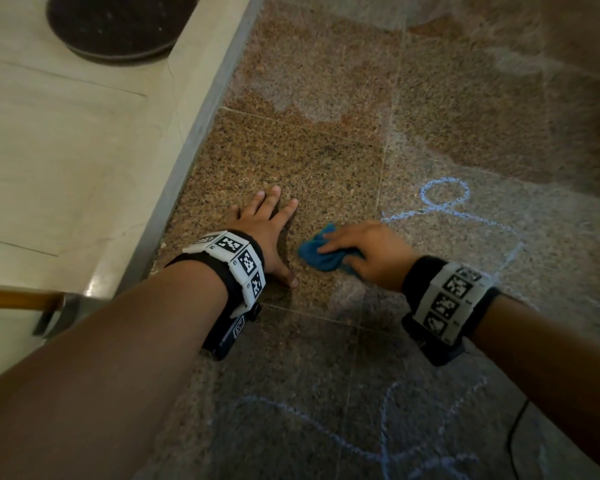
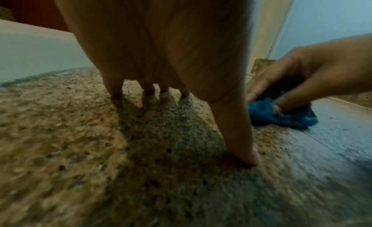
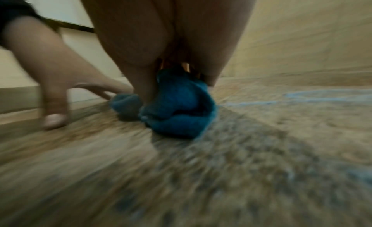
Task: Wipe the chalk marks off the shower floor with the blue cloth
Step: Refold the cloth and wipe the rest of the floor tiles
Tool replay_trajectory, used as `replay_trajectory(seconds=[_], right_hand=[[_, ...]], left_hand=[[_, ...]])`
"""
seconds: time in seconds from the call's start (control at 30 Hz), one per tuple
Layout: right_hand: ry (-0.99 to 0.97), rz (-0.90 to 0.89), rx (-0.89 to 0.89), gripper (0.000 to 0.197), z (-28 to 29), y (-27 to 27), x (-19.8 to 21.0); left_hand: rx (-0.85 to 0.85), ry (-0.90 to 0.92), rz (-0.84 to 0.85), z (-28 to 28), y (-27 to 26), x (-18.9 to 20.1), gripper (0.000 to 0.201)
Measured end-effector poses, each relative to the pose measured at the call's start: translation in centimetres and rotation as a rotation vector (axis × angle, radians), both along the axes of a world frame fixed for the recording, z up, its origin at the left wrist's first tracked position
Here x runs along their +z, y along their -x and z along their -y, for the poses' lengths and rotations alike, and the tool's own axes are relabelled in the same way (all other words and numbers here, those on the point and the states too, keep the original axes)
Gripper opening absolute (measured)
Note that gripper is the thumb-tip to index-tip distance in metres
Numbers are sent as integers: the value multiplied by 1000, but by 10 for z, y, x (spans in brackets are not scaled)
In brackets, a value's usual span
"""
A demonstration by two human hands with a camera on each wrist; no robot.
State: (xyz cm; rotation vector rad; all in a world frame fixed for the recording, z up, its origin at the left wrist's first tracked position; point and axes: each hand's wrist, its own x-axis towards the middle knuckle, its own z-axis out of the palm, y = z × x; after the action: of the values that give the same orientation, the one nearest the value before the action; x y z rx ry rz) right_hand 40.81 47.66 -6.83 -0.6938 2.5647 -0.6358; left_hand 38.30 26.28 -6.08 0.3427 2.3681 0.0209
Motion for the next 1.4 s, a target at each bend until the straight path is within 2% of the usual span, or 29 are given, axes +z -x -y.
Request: replay_trajectory(seconds=[0.07,0.13,0.23,0.33,0.4,0.47,0.53,0.6,0.7,0.73,0.8,0.87,0.9,0.97,1.03,1.1,1.13,1.2,1.3,1.33,1.4], right_hand=[[12,-52,-104,46,-14,15,2],[-66,-76,-130,45,-20,12,4],[-43,-164,68,37,-9,-29,5],[48,-138,250,30,-16,-49,-6],[102,-110,191,20,-22,-35,-5],[72,-133,2,25,-25,-22,1],[1,-225,-63,31,-24,-28,-1],[-12,-302,96,35,-19,-48,-5],[21,-198,328,35,-19,-63,-10],[35,-181,315,35,-22,-58,-9],[71,-181,141,34,-29,-44,-10],[64,-253,-38,34,-33,-35,-11],[37,-293,-61,34,-32,-36,-11],[18,-374,36,30,-25,-49,-12],[47,-280,211,31,-19,-66,-15],[42,-217,295,36,-20,-65,-14],[52,-188,270,36,-22,-55,-13],[59,-130,74,36,-26,-32,-9],[-56,-141,-123,38,-24,-21,-7],[-65,-182,-88,38,-19,-27,-5],[-10,-225,142,39,-10,-50,-6]], left_hand=[[9,2,2,2,-2,1,136],[19,-5,7,3,-6,-1,137],[10,-10,33,3,-13,-4,140],[-2,1,34,4,-13,-4,139],[-5,1,26,5,-12,-3,139],[-2,0,25,6,-13,-2,139],[1,3,24,5,-14,-2,139],[3,4,19,5,-14,-1,139],[5,12,27,5,-15,-1,138],[5,15,30,5,-15,-1,138],[9,15,33,4,-15,0,138],[14,8,37,4,-15,1,138],[15,7,39,4,-15,1,138],[14,10,42,3,-14,2,137],[16,9,48,3,-14,3,137],[15,8,51,3,-14,3,136],[14,6,51,3,-15,3,136],[14,2,48,3,-15,4,137],[14,0,52,3,-14,4,136],[13,0,51,3,-14,4,136],[12,4,40,4,-14,2,136]])
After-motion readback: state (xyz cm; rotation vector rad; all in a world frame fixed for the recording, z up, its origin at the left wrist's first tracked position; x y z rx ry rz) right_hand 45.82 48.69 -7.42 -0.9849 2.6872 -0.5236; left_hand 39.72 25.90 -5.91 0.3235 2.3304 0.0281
